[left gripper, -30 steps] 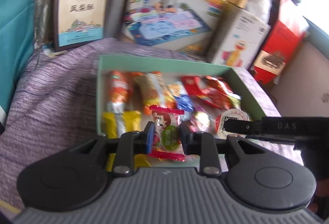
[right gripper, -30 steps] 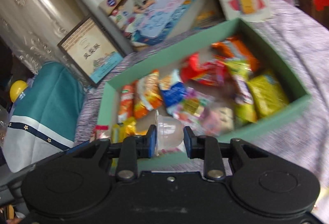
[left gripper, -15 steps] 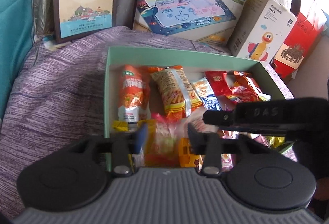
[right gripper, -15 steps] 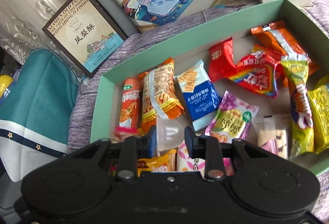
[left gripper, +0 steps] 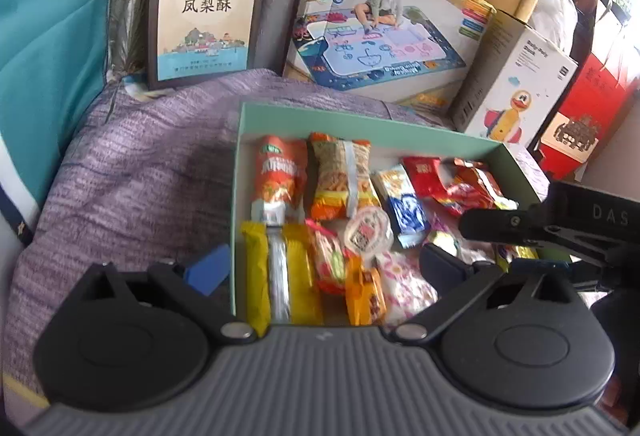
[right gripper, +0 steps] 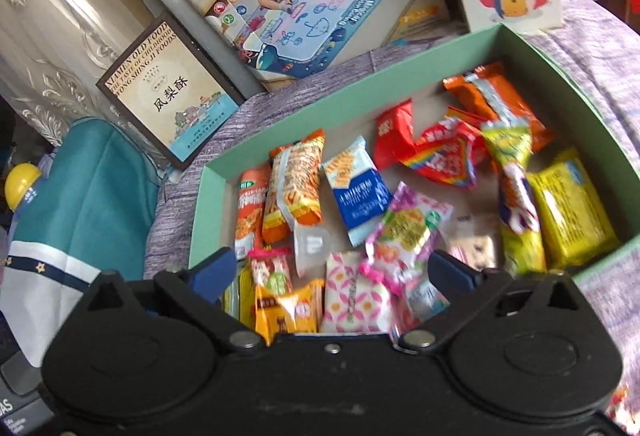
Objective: Organize snacks
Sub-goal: 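Carry both candies into the mint-green tray and open both tools, then move the left tool to the red wrapper packet while the right tool reaches the chocolate bar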
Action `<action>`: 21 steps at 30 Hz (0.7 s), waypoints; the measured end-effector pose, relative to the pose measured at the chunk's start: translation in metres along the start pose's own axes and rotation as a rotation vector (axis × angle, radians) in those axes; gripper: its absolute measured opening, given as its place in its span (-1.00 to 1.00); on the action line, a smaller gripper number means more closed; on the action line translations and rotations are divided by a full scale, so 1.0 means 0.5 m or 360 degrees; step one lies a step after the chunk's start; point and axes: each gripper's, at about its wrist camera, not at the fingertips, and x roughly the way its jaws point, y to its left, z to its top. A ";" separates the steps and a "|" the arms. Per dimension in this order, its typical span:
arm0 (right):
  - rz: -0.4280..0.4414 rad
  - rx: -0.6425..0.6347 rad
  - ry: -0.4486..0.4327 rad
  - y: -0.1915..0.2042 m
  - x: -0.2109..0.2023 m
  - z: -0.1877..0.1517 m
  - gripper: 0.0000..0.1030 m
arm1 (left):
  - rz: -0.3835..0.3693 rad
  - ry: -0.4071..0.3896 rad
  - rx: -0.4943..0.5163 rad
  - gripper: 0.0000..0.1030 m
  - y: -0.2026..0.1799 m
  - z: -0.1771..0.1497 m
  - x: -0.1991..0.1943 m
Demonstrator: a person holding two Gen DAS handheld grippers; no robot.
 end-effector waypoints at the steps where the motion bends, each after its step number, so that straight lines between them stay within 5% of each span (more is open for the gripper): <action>1: -0.0006 0.0009 0.0005 -0.005 -0.009 -0.007 1.00 | -0.0004 0.0001 -0.0001 1.00 -0.002 -0.006 -0.009; 21: -0.0048 0.0047 0.0054 -0.057 -0.135 -0.158 1.00 | -0.0065 0.0115 0.0132 1.00 -0.030 -0.175 -0.129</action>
